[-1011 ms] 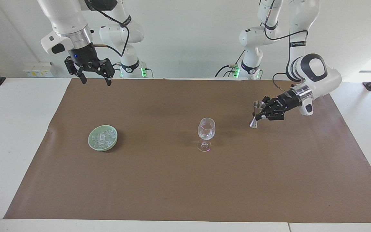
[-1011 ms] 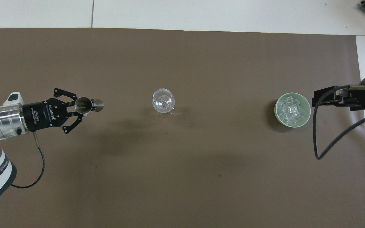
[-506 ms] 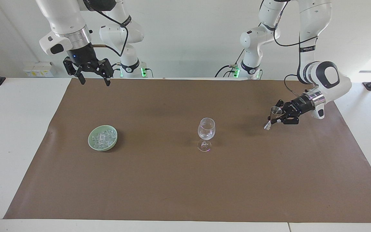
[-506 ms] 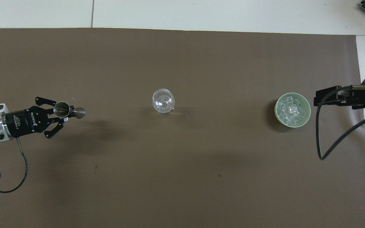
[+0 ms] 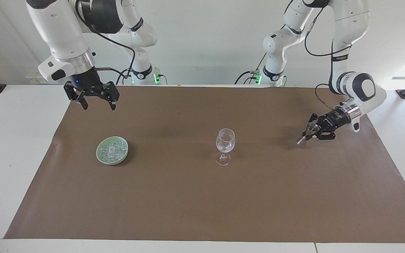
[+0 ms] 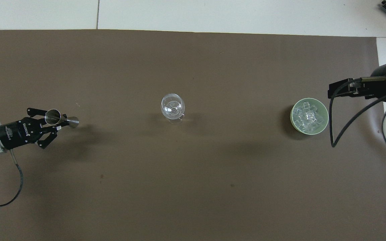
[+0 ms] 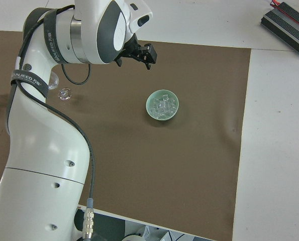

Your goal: Pour wine and add ice with both arms

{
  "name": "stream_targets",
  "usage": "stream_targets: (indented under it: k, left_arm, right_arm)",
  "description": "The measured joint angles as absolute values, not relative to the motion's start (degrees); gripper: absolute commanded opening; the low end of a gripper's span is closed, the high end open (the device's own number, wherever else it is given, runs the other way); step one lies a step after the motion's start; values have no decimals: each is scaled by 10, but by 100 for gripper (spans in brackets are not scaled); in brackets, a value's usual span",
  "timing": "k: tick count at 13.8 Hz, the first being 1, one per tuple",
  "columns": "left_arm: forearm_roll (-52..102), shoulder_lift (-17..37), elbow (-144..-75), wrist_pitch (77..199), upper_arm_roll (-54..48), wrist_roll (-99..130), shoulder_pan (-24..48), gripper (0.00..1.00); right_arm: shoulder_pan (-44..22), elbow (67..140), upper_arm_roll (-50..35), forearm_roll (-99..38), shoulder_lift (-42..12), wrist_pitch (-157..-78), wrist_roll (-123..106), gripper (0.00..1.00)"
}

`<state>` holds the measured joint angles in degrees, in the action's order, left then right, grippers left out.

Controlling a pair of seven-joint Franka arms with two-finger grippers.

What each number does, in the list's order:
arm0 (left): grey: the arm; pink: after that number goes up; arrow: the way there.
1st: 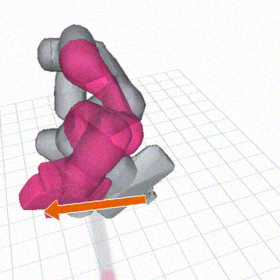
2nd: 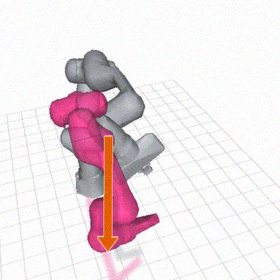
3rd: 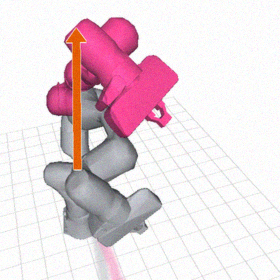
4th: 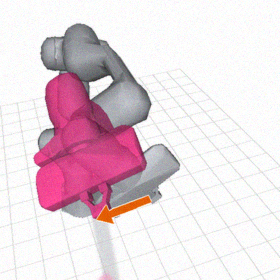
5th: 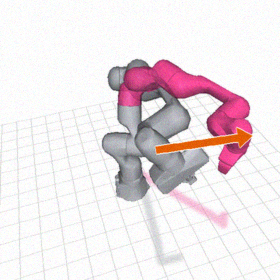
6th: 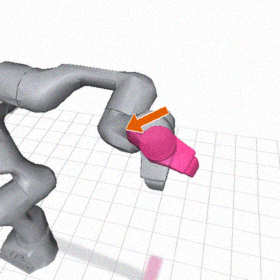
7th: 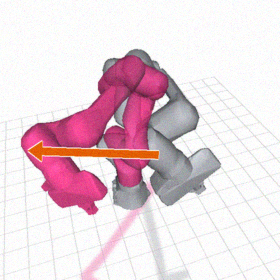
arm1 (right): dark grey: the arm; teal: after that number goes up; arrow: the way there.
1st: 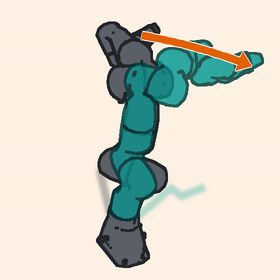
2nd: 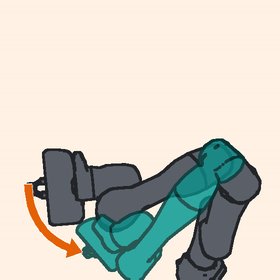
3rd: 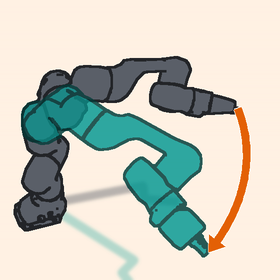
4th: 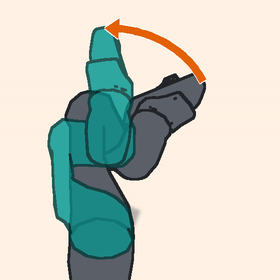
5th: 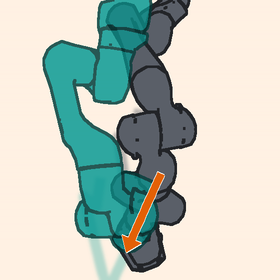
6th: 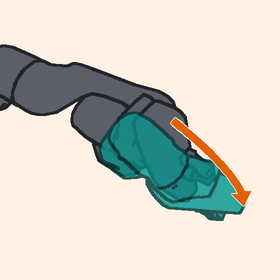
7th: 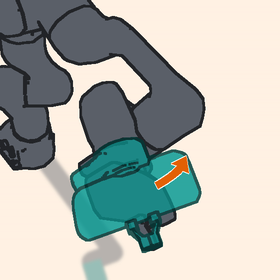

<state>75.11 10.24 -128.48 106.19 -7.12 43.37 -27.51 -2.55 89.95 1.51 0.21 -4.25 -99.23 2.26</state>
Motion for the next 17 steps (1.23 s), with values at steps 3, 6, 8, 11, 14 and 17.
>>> stream_targets:
  k: [3,6,8,11,14,17]
  left_arm:
    - [751,121,-1281,1075,-72,434,-277,0]
    - [751,134,-1276,1098,-75,434,-277,0]
    - [751,140,-1271,1106,-75,434,-277,0]
    - [761,157,-1258,1108,-75,435,-277,0]
    - [785,173,-1246,1113,-77,440,-274,0]
    - [798,185,-1246,1122,-80,440,-272,0]
  right_arm:
    - [-20,900,16,8,-70,-1016,1,100]
    - [-7,912,16,10,-102,-1061,-31,100]
    - [0,944,17,16,-110,-1098,-43,100]
    - [1,988,17,16,-109,-1124,-46,100]
    - [4,1049,17,17,-108,-1177,-55,100]
    - [9,1082,18,17,-113,-1222,-73,100]
